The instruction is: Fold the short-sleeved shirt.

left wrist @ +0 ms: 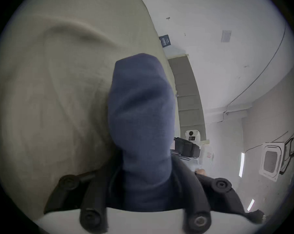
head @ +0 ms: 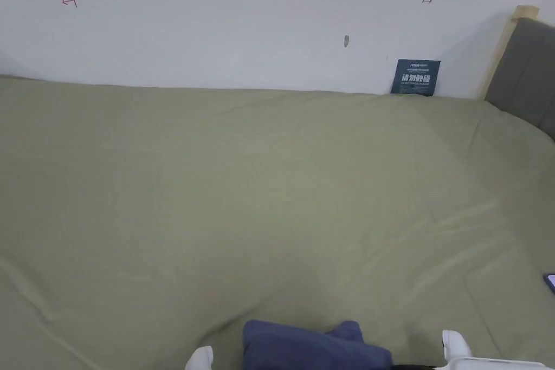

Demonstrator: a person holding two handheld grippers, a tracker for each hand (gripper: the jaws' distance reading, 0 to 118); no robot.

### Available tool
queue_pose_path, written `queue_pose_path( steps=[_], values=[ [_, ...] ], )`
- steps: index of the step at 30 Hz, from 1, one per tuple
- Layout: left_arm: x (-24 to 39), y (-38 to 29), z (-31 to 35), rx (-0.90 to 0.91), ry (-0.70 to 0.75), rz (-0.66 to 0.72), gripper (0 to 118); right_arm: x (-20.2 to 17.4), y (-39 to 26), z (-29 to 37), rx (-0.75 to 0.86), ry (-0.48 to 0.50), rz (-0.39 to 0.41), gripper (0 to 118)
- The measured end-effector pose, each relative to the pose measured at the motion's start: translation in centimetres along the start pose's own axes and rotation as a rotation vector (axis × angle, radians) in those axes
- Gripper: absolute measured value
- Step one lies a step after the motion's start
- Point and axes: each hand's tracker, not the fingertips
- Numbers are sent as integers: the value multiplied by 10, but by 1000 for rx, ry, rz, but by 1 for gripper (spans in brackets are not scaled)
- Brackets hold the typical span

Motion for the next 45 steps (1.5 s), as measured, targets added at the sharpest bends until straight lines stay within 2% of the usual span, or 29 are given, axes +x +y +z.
queue_pose_path(
  steps=[5,11,15,20,22,27,28,29,30,31,32,33,34,36,38,40,42,44,45],
  values=[
    [7,20,50,33,67,-73,25,-43,6,5,56,-39,168,2],
    [-7,73,161,112,93,-77,25,-105,12,-20,78,62,275,2],
    [-30,103,250,134,194,-102,25,-143,6,-51,50,116,345,2],
    [-67,132,372,159,311,-121,25,-181,-11,-89,0,138,382,2],
    [-77,137,414,184,358,-86,25,-189,-18,-101,-21,154,383,2],
    [-110,153,472,199,551,-54,26,-200,-37,-118,-59,155,390,2],
    [-117,154,474,207,604,-50,37,-201,-40,-120,-62,145,390,2],
    [-121,155,471,204,643,-54,64,-201,-42,-121,-63,138,390,2],
    [-126,155,468,210,714,-55,79,-196,-42,-120,-62,124,387,2],
    [-127,150,473,216,663,-57,80,-194,-43,-120,-61,114,384,2],
    [-120,148,476,241,608,-65,80,-194,-43,-118,-65,111,380,2],
    [-113,148,486,240,614,-65,80,-195,-44,-115,-69,102,381,2],
    [-102,143,496,235,723,-67,80,-196,-45,-109,-67,91,392,2],
    [-75,133,514,294,841,-122,80,-196,-45,-96,-50,99,410,2],
    [-43,121,530,388,895,-149,79,-195,-44,-81,-12,101,416,2],
    [6,102,521,493,958,-294,79,-196,-39,-64,44,84,430,2],
    [52,81,497,563,949,-443,77,-206,-34,-47,102,-6,482,2],
    [92,64,465,595,904,-564,62,-213,-24,-29,146,-70,511,2],
    [106,57,447,619,878,-633,35,-216,-19,-17,190,-91,526,2]
  ],
)
